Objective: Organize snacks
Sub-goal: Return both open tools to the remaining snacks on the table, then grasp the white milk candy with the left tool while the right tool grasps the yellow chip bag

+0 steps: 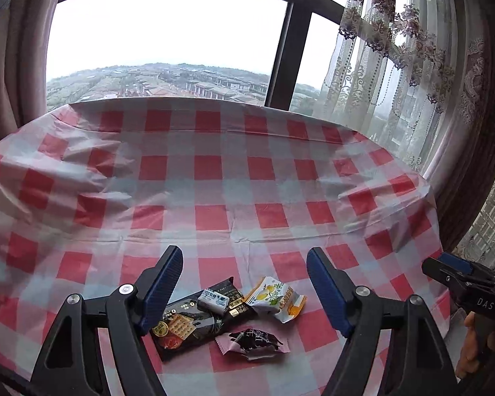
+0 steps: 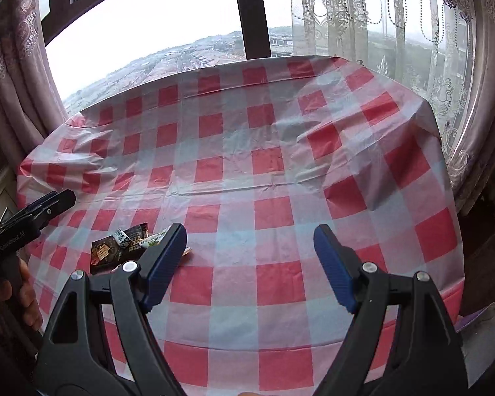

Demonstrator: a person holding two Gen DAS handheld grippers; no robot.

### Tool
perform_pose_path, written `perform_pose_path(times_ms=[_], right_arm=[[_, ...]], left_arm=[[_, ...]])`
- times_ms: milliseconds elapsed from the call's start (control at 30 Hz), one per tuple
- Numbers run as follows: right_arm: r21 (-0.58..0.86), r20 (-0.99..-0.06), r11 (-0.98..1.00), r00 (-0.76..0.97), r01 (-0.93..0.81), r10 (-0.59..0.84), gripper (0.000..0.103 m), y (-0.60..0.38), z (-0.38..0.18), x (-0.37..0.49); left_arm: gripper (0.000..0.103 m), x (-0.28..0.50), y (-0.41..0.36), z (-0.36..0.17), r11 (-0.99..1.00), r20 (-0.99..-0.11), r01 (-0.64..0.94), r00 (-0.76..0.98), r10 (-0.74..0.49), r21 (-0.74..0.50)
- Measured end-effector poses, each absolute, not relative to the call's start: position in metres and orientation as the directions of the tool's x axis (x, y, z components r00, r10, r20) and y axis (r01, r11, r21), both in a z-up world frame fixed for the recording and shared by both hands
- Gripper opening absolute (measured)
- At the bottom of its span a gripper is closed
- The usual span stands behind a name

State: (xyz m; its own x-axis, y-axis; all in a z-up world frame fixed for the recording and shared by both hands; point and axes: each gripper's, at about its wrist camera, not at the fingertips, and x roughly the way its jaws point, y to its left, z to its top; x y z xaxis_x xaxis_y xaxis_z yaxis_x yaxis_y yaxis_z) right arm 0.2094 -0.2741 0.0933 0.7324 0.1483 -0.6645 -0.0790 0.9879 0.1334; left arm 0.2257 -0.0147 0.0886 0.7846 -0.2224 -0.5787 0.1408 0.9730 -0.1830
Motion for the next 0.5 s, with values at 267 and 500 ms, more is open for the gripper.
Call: perform_pose_path(times_ms=[267,500], right_arm=[[0.098,-0.688,0.968,0.687,-0.232,0.235,0.082,-0.224,0.067,0.232],[0.044,-0.723,0.94,0.639,-0.338,0.264,0.082,-0.188,0.048,0.253]], left_arm=[[0.06,0.241,0.005,0.053,0.971,-0.629,0.15,0.741,-0.234,-0.185],[0.05,0.251,0.0,0.025,0.963,-0.682,0.206,0.681,-0.268,-0.173]])
